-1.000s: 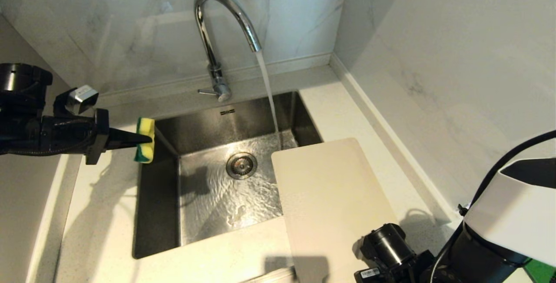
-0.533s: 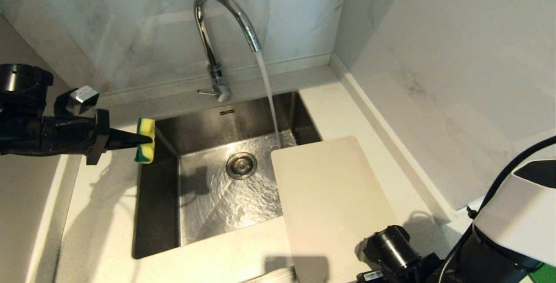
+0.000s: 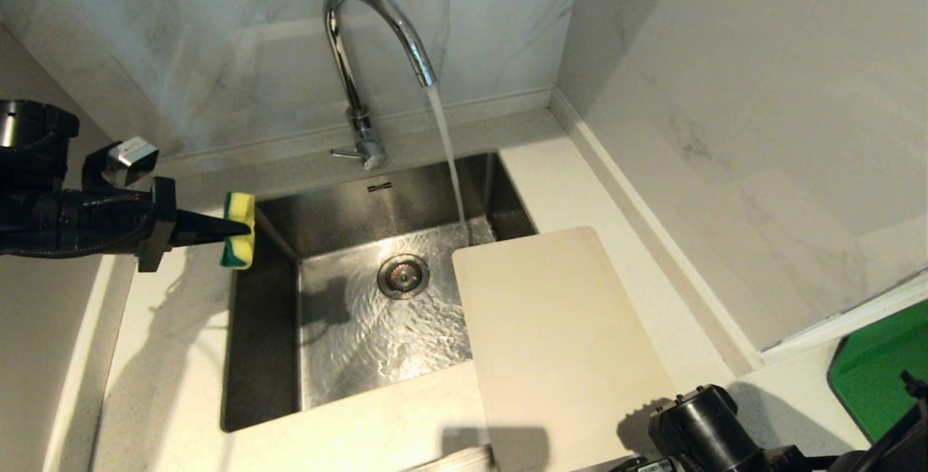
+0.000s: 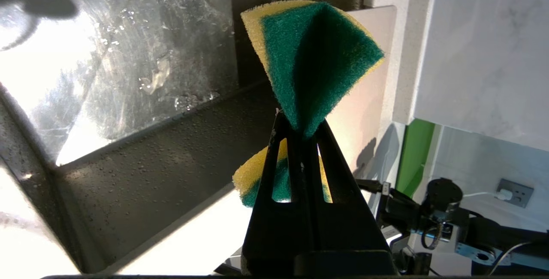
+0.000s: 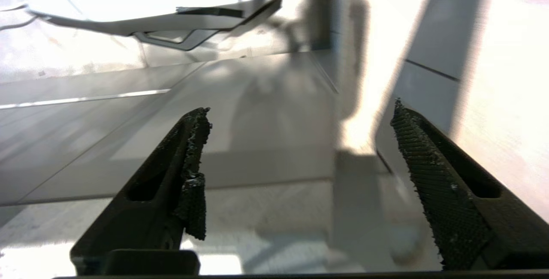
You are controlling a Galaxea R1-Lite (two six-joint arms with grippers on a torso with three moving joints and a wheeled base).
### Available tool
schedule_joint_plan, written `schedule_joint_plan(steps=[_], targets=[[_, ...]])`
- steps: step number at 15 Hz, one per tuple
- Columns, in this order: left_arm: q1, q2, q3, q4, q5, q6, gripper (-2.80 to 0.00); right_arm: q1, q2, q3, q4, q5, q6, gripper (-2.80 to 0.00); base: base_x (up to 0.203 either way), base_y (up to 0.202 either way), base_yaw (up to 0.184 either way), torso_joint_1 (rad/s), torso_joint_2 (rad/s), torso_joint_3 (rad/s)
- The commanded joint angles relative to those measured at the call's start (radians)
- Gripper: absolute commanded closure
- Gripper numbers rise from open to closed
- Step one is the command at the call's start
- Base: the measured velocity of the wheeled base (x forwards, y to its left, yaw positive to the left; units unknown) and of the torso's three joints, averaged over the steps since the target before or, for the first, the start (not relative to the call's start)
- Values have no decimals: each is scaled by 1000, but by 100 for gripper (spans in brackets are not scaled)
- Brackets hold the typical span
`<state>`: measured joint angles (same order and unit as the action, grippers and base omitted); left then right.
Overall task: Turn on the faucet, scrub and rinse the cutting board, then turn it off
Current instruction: Put down the cutting board, then put down the cleaning cloth
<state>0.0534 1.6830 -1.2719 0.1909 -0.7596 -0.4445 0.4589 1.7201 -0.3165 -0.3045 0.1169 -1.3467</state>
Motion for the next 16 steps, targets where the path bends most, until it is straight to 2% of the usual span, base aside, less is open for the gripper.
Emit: schedule_joint_plan(steps=[1,4,8,11,16], targets=[[0,-27,2,4,-4,-5,0,0,-107,25,-2,2,-8,-280,0,0,0,0,0,0],[0,-44,9,5,-3,-8,0,0,-207,54,-2,3,-3,-280,0,0,0,0,0,0],[0,-51,16,7,3,-10,0,-14,-319,23,-14,4,67,-280,0,0,0,0,0,0],[0,-58,30,7,6,-7,0,-36,-365,-69,-16,9,131,-280,0,0,0,0,0,0],[0,-78,40,7,28,0,0,-40,-368,-273,-16,13,295,-280,0,0,0,0,0,0]])
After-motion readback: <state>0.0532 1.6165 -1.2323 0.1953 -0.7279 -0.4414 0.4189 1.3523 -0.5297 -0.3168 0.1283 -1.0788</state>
